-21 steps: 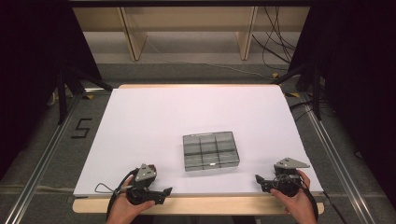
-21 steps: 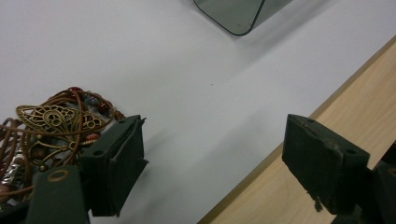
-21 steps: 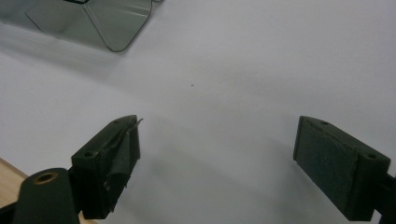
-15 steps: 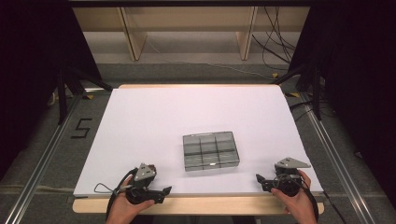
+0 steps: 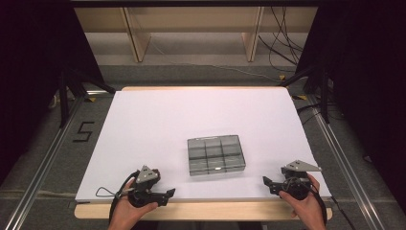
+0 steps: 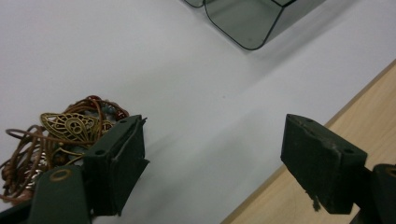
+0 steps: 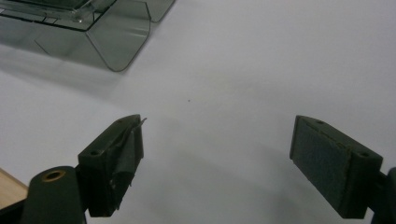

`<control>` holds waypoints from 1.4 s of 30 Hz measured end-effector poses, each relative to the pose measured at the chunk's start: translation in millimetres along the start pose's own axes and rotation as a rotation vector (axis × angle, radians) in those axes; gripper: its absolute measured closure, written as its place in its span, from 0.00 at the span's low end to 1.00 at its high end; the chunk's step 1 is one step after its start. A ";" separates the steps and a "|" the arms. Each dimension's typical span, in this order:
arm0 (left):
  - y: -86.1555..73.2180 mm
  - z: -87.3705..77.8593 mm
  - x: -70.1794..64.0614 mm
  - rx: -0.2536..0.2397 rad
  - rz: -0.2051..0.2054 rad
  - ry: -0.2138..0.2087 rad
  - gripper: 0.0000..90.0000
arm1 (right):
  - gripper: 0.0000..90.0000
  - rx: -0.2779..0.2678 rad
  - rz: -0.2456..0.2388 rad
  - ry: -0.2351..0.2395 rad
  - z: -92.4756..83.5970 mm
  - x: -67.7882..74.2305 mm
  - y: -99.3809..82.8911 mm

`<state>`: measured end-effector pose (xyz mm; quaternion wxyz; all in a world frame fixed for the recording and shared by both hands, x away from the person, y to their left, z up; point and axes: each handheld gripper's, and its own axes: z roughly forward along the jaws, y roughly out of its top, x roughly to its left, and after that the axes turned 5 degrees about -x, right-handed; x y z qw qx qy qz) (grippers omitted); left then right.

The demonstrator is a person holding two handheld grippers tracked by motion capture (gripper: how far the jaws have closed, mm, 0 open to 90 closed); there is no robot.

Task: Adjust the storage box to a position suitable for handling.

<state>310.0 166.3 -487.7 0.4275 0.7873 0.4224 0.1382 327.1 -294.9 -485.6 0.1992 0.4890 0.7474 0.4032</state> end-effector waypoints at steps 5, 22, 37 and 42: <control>6.8 2.4 1.1 -0.008 0.010 -0.021 0.29 | 0.19 -0.024 -0.003 0.027 3.0 -0.1 4.0; 34.1 17.7 6.3 -0.059 0.045 -0.023 0.43 | 0.24 -0.051 -0.014 -0.001 17.6 -15.9 32.6; 58.1 53.1 21.2 -0.058 0.058 0.002 0.74 | 0.53 -0.057 -0.056 0.063 52.4 -22.1 55.0; 62.3 54.5 26.8 -0.005 0.103 0.020 0.86 | 0.64 -0.058 -0.075 0.083 62.0 -20.9 60.4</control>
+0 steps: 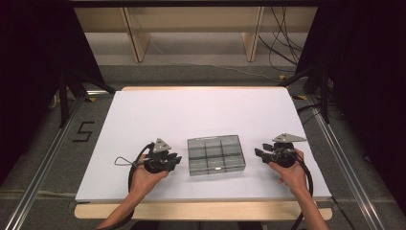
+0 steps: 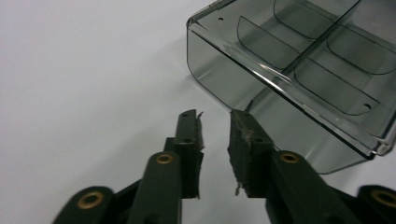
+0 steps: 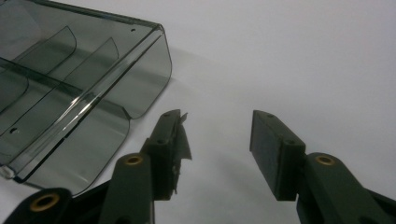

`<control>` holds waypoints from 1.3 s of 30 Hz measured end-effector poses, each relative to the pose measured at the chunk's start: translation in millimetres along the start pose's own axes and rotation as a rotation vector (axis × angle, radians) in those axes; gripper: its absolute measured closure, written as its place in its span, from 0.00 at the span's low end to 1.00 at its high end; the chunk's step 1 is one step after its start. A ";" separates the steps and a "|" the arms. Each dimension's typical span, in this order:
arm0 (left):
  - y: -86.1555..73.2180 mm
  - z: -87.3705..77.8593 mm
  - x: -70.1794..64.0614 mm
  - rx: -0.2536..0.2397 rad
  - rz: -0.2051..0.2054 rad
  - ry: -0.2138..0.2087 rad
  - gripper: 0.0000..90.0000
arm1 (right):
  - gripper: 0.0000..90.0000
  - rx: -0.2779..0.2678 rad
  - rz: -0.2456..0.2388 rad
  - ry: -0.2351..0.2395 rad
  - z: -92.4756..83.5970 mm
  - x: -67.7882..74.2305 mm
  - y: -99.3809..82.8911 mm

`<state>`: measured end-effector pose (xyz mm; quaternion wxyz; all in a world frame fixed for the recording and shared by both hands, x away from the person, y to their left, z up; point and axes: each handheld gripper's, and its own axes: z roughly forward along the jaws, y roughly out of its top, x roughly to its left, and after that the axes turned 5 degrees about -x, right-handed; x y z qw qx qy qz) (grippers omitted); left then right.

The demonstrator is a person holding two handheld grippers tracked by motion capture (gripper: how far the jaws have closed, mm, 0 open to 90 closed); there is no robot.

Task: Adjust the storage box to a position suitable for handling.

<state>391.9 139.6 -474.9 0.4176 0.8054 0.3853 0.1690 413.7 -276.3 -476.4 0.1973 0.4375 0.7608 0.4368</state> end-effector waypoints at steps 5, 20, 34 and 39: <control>1.5 5.4 -0.5 -0.008 -0.021 0.000 0.94 | 0.79 0.000 -0.003 0.042 12.5 6.6 6.3; 0.9 26.0 -5.0 0.067 -0.011 -0.029 0.98 | 0.89 0.030 -0.040 0.110 28.9 13.1 7.2; 2.2 32.0 -8.1 0.069 -0.002 -0.052 0.98 | 0.96 0.085 -0.032 0.166 33.5 26.4 4.3; 2.0 31.3 -9.9 0.068 -0.010 -0.065 0.98 | 0.98 0.073 -0.060 0.165 33.9 27.3 4.4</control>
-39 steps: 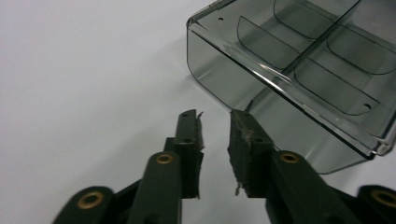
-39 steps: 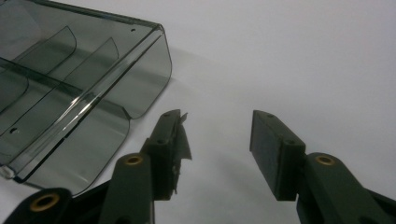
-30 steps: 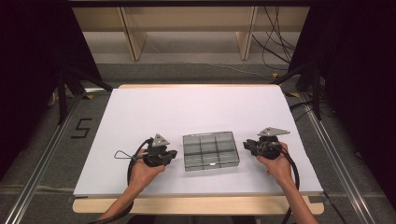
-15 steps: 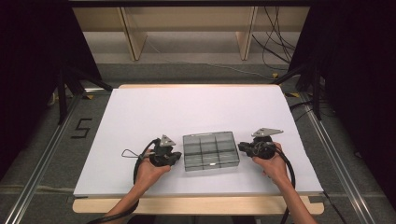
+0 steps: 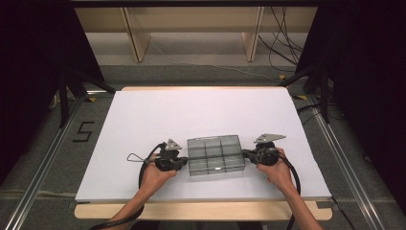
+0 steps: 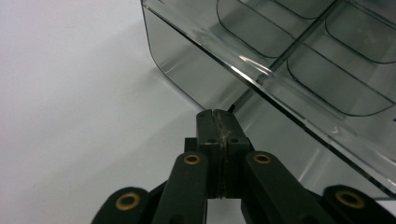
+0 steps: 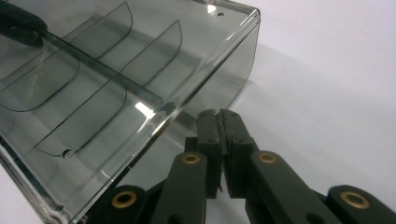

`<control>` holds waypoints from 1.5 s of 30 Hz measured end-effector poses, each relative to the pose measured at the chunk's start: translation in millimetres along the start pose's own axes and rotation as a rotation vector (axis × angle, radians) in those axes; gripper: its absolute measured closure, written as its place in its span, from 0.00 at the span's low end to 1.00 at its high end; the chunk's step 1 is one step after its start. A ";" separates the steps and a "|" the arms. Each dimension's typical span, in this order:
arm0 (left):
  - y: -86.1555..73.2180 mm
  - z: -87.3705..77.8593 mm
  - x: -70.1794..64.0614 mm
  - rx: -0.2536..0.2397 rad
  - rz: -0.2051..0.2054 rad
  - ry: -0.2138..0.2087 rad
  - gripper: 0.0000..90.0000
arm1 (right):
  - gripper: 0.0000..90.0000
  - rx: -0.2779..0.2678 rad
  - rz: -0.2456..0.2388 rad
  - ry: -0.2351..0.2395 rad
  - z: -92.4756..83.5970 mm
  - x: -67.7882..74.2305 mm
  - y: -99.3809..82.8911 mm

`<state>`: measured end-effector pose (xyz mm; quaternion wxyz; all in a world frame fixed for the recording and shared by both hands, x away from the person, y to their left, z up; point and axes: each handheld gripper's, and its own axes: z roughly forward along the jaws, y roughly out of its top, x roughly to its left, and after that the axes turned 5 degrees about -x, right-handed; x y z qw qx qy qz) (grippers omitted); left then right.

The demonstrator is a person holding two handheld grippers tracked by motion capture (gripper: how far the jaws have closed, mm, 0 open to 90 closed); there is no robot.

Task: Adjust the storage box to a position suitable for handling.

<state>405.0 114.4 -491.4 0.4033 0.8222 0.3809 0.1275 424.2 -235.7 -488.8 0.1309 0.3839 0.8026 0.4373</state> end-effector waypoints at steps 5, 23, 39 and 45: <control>0.8 -4.2 -2.1 -0.017 -0.008 0.006 0.99 | 1.00 -0.006 -0.005 -0.008 -1.6 3.4 0.4; -4.0 -18.9 -1.1 -0.009 0.010 0.016 0.99 | 1.00 -0.011 0.002 0.020 -4.7 19.2 -3.7; -9.2 -28.0 -6.3 -0.022 0.029 0.024 0.99 | 1.00 -0.029 0.003 0.018 -8.5 32.1 -8.3; -12.3 -35.7 -5.0 0.012 0.070 0.040 0.99 | 1.00 -0.021 -0.010 0.014 -9.4 40.6 -9.1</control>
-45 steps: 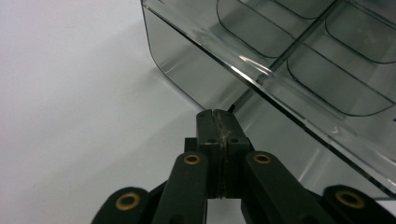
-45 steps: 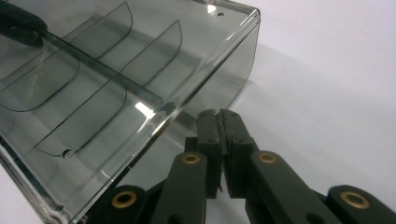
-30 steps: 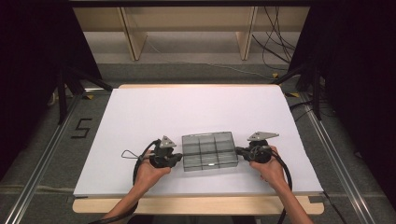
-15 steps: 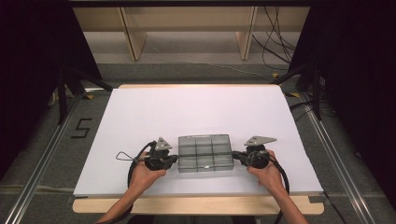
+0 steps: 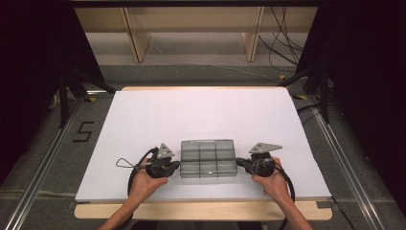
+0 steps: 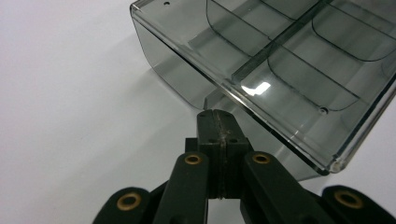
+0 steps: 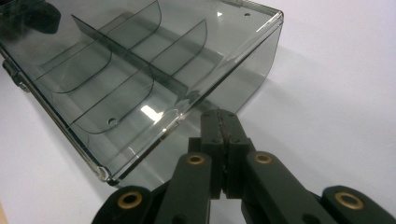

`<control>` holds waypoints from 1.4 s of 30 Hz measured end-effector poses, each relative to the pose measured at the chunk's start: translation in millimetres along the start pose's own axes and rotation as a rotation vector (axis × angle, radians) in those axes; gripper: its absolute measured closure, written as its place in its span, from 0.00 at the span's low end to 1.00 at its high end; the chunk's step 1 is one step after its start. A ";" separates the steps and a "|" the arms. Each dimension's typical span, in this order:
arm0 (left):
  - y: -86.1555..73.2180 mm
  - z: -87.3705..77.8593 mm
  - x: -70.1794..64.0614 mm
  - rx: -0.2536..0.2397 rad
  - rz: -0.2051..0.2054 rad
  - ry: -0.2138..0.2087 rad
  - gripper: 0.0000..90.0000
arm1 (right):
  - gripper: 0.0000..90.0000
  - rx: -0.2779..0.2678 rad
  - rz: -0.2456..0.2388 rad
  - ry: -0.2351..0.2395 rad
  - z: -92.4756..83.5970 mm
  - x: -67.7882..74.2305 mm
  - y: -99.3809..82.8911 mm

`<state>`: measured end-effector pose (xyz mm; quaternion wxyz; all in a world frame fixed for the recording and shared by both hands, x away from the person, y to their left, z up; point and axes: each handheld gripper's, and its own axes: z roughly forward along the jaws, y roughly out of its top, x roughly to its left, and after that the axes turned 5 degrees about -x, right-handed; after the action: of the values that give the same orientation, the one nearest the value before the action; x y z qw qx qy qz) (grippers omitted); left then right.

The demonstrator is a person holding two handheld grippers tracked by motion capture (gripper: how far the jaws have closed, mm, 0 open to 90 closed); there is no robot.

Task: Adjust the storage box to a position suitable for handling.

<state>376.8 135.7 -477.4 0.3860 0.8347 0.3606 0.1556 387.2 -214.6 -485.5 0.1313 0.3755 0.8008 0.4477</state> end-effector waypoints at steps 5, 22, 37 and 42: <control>-2.3 -8.8 -3.8 -0.008 0.036 0.006 0.99 | 1.00 -0.008 -0.002 0.001 0.0 4.3 -1.6; -11.0 -19.9 -2.7 -0.006 0.038 0.014 0.99 | 1.00 -0.004 -0.005 0.021 -2.7 19.5 -3.9; -12.0 -20.9 -3.4 -0.004 0.038 0.010 0.99 | 1.00 -0.009 0.005 0.035 -10.0 28.4 -10.1; -11.4 -21.7 -0.4 0.002 0.043 0.017 0.99 | 1.00 -0.008 -0.001 0.050 -10.0 31.8 -10.8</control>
<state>359.3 152.0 -471.8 0.3788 0.8412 0.3462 0.1706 354.8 -201.4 -484.6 0.1131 0.3632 0.8023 0.4600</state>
